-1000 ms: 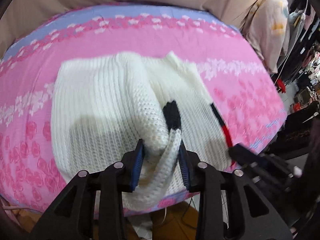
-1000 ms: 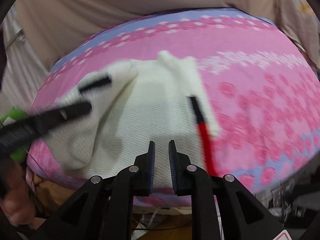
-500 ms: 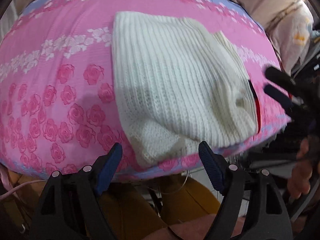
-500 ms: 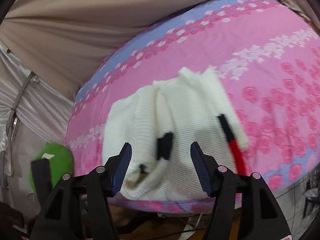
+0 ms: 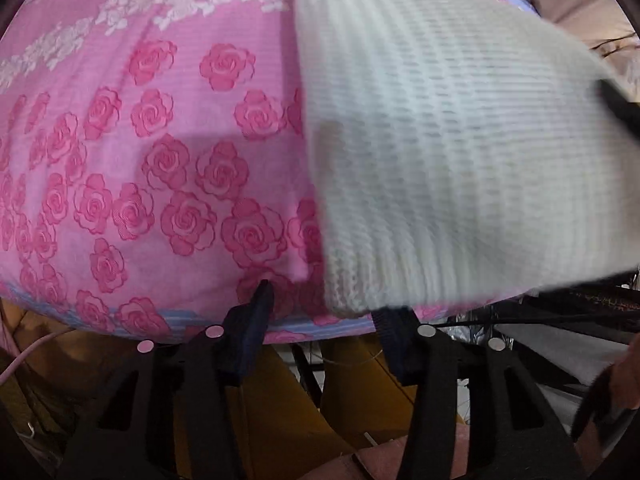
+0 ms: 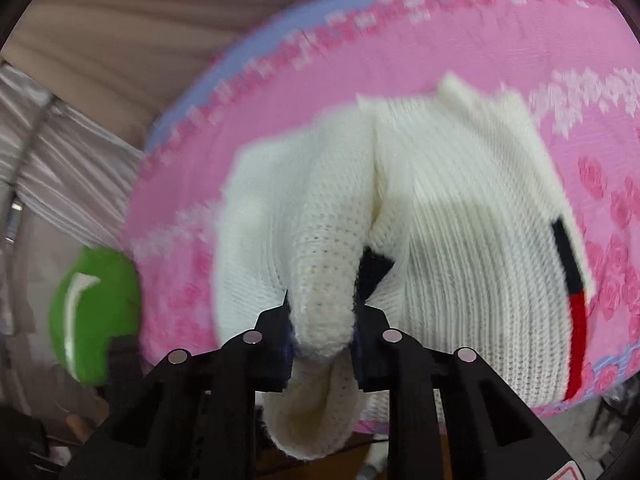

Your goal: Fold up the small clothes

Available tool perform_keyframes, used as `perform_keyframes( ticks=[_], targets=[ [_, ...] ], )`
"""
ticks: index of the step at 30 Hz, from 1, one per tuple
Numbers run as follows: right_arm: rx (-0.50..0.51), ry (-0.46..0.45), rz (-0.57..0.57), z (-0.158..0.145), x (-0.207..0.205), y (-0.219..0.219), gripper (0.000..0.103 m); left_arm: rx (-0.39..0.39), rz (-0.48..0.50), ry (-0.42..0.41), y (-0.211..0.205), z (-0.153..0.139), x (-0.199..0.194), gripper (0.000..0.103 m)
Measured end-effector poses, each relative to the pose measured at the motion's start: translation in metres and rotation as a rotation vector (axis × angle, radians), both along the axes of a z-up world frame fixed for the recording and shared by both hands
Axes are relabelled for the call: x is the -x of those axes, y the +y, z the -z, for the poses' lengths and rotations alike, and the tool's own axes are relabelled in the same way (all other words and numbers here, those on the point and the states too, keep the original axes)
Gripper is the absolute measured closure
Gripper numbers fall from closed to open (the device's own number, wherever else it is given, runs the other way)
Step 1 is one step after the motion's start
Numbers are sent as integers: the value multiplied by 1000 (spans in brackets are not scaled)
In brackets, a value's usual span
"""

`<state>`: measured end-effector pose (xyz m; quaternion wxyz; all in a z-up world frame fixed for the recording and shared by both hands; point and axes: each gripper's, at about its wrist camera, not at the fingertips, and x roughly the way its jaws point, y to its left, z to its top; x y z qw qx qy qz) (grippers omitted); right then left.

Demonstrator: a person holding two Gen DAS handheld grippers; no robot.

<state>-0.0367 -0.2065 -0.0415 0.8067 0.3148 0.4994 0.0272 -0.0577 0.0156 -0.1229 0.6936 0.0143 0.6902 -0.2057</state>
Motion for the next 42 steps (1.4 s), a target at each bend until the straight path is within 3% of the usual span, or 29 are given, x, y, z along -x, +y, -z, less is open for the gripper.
perform_keyframes(
  ticks=[3, 5, 6, 8, 10, 11, 13, 16, 18, 19, 21, 23, 25, 28, 30, 32, 34, 35, 37, 42],
  targets=[
    [-60, -168, 48, -46, 25, -27, 84, 22, 55, -42, -12, -10, 6, 53],
    [11, -191, 108, -54, 47, -46, 84, 1, 120, -71, -27, -15, 14, 52],
    [56, -169, 131, -48, 54, -53, 84, -5, 145, -81, -33, -16, 16, 52],
    [196, -41, 158, -10, 60, -67, 83, -5, 178, -106, -41, -21, 21, 52],
    [189, 124, 170, 47, 61, -83, 82, -9, 200, -161, -50, -33, 26, 54],
    [124, 130, 200, 60, 68, -88, 81, -7, 204, -192, -55, -39, 27, 53],
    [65, 90, 233, 55, 75, -89, 74, 8, 194, -241, -50, -52, 27, 51],
    [101, 40, 227, 37, 75, -84, 65, 40, 162, -248, -51, -60, 19, 49],
    [98, 22, 204, 35, 71, -85, 53, 48, 151, -225, -45, -62, 15, 49],
    [90, 32, 199, 41, 66, -87, 52, 52, 152, -211, -38, -63, 13, 48],
    [70, 66, 187, 52, 62, -89, 57, 36, 169, -182, -40, -59, 13, 43],
    [50, 89, 170, 58, 54, -85, 78, -2, 195, -150, -40, -56, 15, 42],
    [76, 22, 149, 36, 50, -80, 82, 10, 175, -139, -32, -59, 15, 42],
    [96, -201, 126, -35, 65, -76, 83, 66, 139, -167, -18, -76, 14, 41],
    [144, -259, 123, -55, 72, -79, 83, 105, 121, -189, -12, -86, 14, 38],
    [205, -173, 141, -31, 69, -93, 81, 112, 98, -209, -10, -88, 12, 34],
    [239, 33, 119, 32, 60, -108, 80, 87, 87, -207, -12, -84, 9, 34],
    [215, 89, 137, 51, 64, -113, 78, 69, 83, -211, -14, -82, 7, 34],
    [95, 15, 212, 45, 82, -117, 73, 48, 98, -250, -21, -84, 9, 34],
    [151, -49, 211, 3, 117, -98, 69, -19, 170, -282, -46, -80, 11, 34]
  ],
)
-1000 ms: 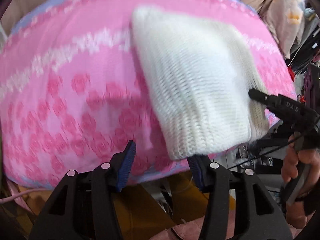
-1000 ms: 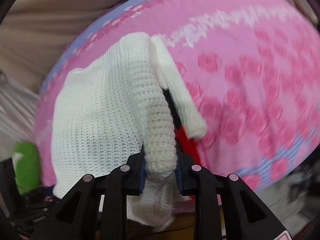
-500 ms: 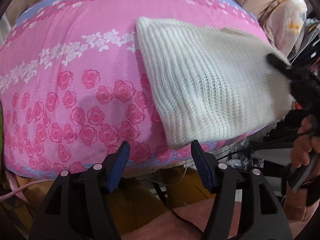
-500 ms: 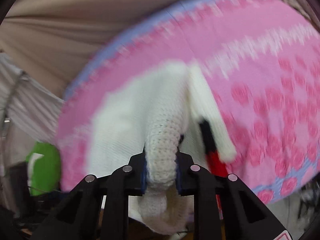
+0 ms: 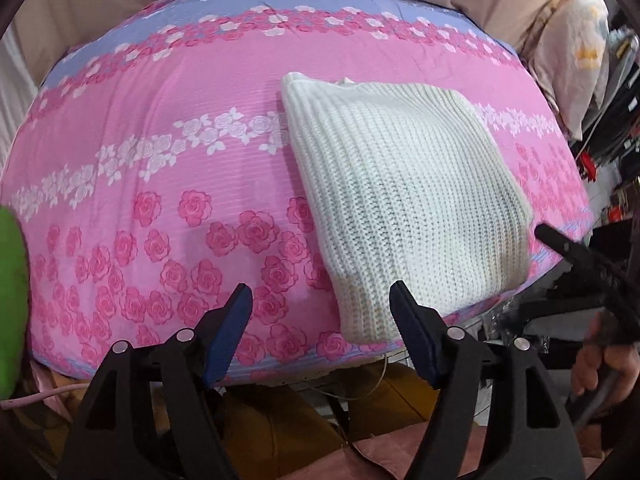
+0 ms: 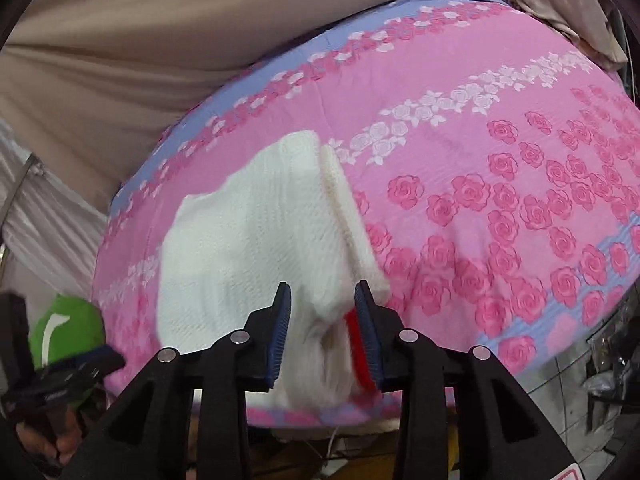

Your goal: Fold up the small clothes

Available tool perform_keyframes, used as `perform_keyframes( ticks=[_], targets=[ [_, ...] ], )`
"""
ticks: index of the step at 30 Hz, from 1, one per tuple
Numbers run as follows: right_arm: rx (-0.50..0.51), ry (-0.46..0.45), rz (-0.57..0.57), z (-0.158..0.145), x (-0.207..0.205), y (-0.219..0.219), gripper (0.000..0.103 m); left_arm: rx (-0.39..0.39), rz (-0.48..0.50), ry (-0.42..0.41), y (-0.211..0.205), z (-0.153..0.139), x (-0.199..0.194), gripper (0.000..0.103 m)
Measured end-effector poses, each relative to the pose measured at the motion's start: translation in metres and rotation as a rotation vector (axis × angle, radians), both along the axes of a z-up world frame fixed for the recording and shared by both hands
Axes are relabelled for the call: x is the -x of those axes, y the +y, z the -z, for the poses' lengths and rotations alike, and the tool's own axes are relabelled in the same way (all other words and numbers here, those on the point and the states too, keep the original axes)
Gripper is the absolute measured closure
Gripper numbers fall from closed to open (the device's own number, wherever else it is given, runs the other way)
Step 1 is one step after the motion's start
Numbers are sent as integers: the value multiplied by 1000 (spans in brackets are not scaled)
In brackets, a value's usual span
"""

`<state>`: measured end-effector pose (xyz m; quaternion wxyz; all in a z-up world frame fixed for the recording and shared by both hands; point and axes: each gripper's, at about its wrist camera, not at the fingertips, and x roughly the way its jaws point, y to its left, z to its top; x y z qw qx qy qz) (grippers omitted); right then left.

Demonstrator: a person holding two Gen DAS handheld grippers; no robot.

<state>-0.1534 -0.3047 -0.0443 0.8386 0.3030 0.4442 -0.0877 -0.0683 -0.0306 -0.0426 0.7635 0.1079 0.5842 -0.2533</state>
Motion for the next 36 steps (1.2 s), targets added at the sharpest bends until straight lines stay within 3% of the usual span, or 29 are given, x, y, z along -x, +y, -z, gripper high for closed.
perform_keyframes(
  ticks=[3, 6, 7, 8, 9, 12, 14, 17, 18, 20, 22, 24, 26, 28, 30, 31, 34, 36],
  targets=[
    [-10, 55, -53, 10, 15, 20, 63, -19, 15, 25, -10, 11, 1, 34],
    [-45, 99, -75, 34, 15, 32, 64, -31, 23, 66, -18, 23, 0, 34],
    [-30, 109, -73, 39, 14, 35, 69, -53, 23, 64, -19, 28, 0, 34],
    [-10, 108, -66, 42, 11, 36, 90, -80, 24, 52, -22, 32, -1, 35],
    [0, 100, -45, 38, 10, 33, 91, -101, 24, 39, -23, 35, -1, 35],
    [-6, -39, 19, -1, 28, 23, 91, -148, 18, 34, -25, 47, -3, 34],
    [42, -29, 26, -4, 33, 16, 91, -183, 34, 29, -30, 56, -2, 34],
    [-1, 147, 3, 63, 27, 5, 89, -238, 59, 10, -37, 68, 2, 33],
    [-44, 138, 1, 77, 29, 3, 86, -228, 50, 5, -35, 65, 2, 33],
    [-89, 113, 51, 71, 36, -2, 84, -188, 32, -23, -30, 54, 3, 33],
    [-30, 87, 76, 48, 42, -2, 82, -138, -9, -75, -18, 36, 2, 35],
    [99, 68, 93, 18, 48, 2, 78, -100, -57, -118, -3, 20, -1, 35],
    [197, 30, 64, -8, 47, 9, 75, -78, -103, -145, 9, 8, -5, 35],
    [195, -30, -5, -29, 33, 20, 79, -71, -162, -177, 23, -4, -9, 34],
    [165, -71, -99, -41, 10, 38, 92, -64, -215, -199, 37, -13, -16, 34],
    [162, -83, -155, -46, -5, 54, 93, -60, -235, -206, 44, -16, -20, 34],
    [169, -66, -303, -39, -49, 101, 94, -65, -268, -216, 59, -22, -25, 33],
    [146, 31, -390, -3, -83, 127, 94, -73, -279, -217, 66, -24, -25, 33]
  ],
)
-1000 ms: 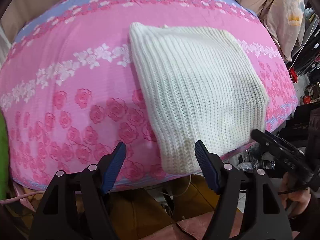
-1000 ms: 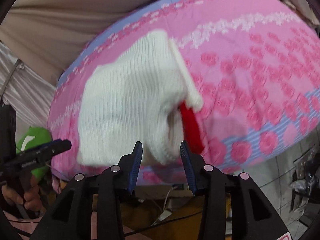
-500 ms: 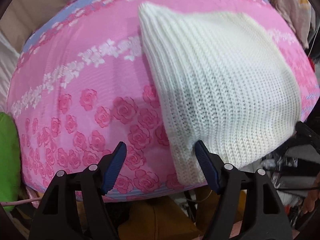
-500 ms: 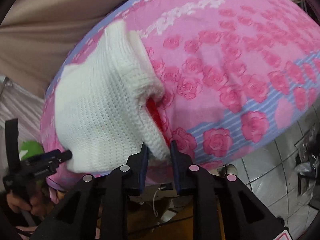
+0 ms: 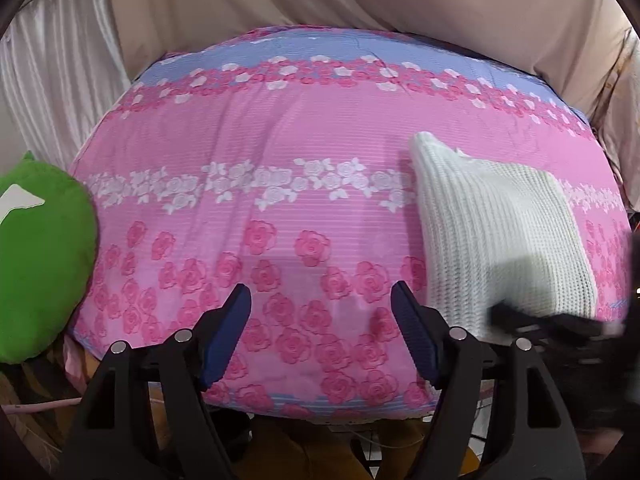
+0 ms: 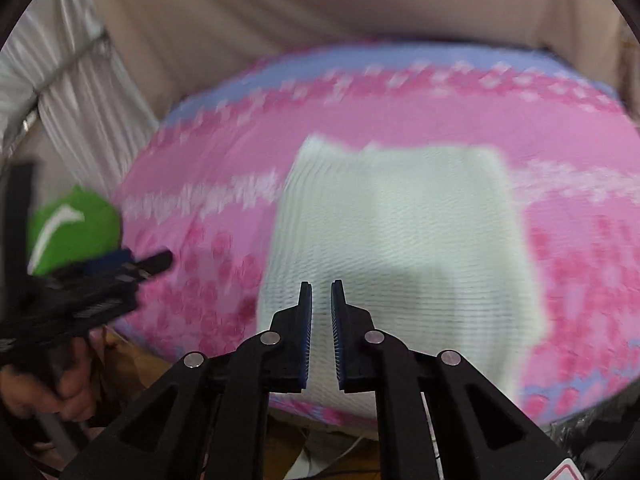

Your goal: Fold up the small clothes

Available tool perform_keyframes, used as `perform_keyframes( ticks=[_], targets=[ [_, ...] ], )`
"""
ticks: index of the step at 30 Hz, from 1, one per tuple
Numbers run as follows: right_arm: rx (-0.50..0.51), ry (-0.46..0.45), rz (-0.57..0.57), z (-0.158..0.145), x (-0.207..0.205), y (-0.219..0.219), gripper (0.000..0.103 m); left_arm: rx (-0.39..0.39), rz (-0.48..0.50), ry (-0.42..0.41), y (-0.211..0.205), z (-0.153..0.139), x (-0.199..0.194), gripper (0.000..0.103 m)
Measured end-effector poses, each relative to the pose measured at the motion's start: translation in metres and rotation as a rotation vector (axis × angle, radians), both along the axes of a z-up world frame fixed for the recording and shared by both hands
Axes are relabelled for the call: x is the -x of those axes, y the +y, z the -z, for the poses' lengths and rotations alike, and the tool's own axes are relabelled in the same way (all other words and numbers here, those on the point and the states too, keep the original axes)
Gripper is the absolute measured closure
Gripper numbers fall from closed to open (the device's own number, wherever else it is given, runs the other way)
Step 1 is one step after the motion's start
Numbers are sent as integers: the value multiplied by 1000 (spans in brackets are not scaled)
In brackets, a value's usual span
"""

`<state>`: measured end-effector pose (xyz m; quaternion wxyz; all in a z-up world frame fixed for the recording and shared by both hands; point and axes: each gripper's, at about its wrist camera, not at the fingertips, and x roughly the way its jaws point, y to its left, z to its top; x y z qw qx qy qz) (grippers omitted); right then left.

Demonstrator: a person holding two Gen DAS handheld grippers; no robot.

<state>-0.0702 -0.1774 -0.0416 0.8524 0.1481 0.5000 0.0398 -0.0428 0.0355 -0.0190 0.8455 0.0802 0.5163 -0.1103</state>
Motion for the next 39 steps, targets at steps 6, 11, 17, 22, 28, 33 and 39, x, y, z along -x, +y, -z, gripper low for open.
perform_keyframes(
  ticks=[6, 11, 17, 22, 28, 33, 39],
  targets=[
    [41, 65, -23, 21, -12, 26, 97, 17, 10, -7, 0, -2, 2, 33],
    [97, 1, 196, -6, 23, -34, 97, 27, 71, 17, -31, 4, 5, 33],
    [-99, 93, 356, 26, 45, -102, 98, 8, 152, 16, -69, 9, 12, 31],
    [-49, 5, 422, 4, 63, -127, 62, -7, 178, 44, -88, 18, 14, 30],
    [-152, 85, 368, 44, 32, -131, 82, -9, 192, 33, -97, 15, 13, 30],
    [-57, -225, 304, -50, 48, -115, 84, -28, 188, 40, -100, 21, 9, 30],
    [-65, 40, 340, 61, 34, -142, 79, -71, 170, 75, -106, 45, 4, 30]
  ],
)
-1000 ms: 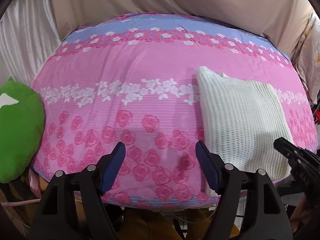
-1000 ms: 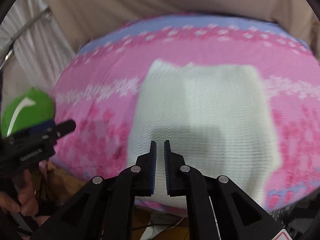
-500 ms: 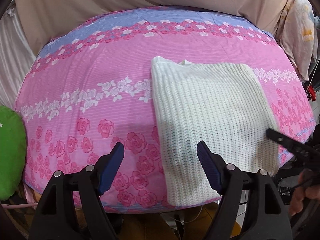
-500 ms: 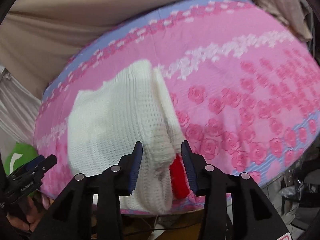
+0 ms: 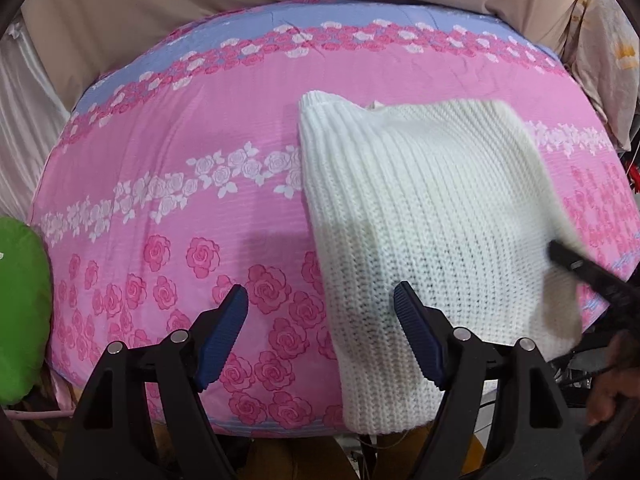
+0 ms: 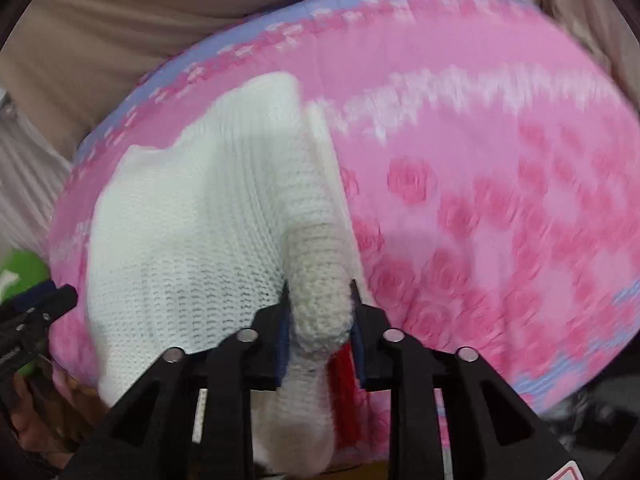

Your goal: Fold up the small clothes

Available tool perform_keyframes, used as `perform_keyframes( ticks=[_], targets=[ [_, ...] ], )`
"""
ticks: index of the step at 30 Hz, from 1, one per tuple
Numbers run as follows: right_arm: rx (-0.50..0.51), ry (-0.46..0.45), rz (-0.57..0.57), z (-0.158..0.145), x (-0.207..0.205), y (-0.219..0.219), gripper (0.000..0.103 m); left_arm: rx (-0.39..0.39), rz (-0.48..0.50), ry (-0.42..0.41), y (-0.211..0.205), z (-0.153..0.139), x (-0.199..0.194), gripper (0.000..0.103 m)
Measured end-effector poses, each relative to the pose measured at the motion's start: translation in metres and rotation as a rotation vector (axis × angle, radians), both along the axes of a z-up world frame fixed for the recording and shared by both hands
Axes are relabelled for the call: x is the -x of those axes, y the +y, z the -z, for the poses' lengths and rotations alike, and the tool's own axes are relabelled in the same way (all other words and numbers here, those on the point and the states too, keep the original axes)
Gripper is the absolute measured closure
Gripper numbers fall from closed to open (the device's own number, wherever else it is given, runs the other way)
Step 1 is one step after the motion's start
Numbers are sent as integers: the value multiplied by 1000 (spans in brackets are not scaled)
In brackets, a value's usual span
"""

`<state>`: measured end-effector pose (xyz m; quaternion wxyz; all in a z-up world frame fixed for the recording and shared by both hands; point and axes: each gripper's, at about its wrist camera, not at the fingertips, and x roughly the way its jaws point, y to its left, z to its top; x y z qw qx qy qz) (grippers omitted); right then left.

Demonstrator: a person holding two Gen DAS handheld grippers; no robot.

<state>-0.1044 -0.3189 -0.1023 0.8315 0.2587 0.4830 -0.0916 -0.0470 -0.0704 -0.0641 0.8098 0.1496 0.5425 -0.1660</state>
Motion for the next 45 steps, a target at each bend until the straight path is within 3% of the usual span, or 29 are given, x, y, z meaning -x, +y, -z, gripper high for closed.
perform_keyframes(
  ticks=[2, 5, 7, 10, 14, 20, 22, 25, 26, 29, 32, 34, 37, 40, 42, 43, 45],
  targets=[
    [-35, -41, 37, -24, 8, -4, 78, 4, -9, 1, 1, 1, 1, 30],
    [64, -117, 48, -73, 28, 10, 76, -1, -18, -14, 1, -1, 5, 30],
    [94, -139, 31, -88, 40, 18, 76, -2, -25, -25, 1, -3, 7, 30],
    [112, -77, -49, -71, 44, 34, 77, 13, -23, -27, -3, -5, 11, 30],
    [88, 105, -110, 9, 32, 44, 82, 13, -22, -22, -8, -2, 15, 30],
    [115, -8, -110, -52, 45, 47, 83, 22, -27, -20, -8, -2, 20, 30],
    [130, 7, -143, -50, 43, 51, 83, 25, -31, -20, -7, -2, 21, 30],
    [158, 146, -174, 0, 31, 55, 81, 26, -38, -16, -5, -2, 23, 30],
    [159, 132, -163, 2, 33, 56, 74, 27, -39, -19, -5, -2, 24, 30],
    [114, 89, -125, -20, 38, 48, 76, 46, -50, -18, -2, -3, 27, 30],
    [120, -16, -66, -53, 48, 39, 74, 123, -67, 1, 1, -4, 27, 25],
    [138, -24, -57, -60, 43, 34, 71, 173, -81, 36, 1, 0, 25, 22],
    [116, 28, -72, -41, 25, 27, 67, 266, -140, 146, 7, 21, 11, 20],
    [18, 67, -82, -13, 8, 22, 63, 408, -230, 236, 25, 37, -6, 19],
    [17, 66, -75, -10, 5, 22, 53, 483, -258, 262, 32, 44, -17, 16],
    [26, 64, -74, -11, 3, 21, 51, 501, -259, 267, 33, 49, -22, 16],
    [28, 47, -79, -11, -2, 17, 36, 507, -242, 263, 29, 55, -28, 15]
  ],
)
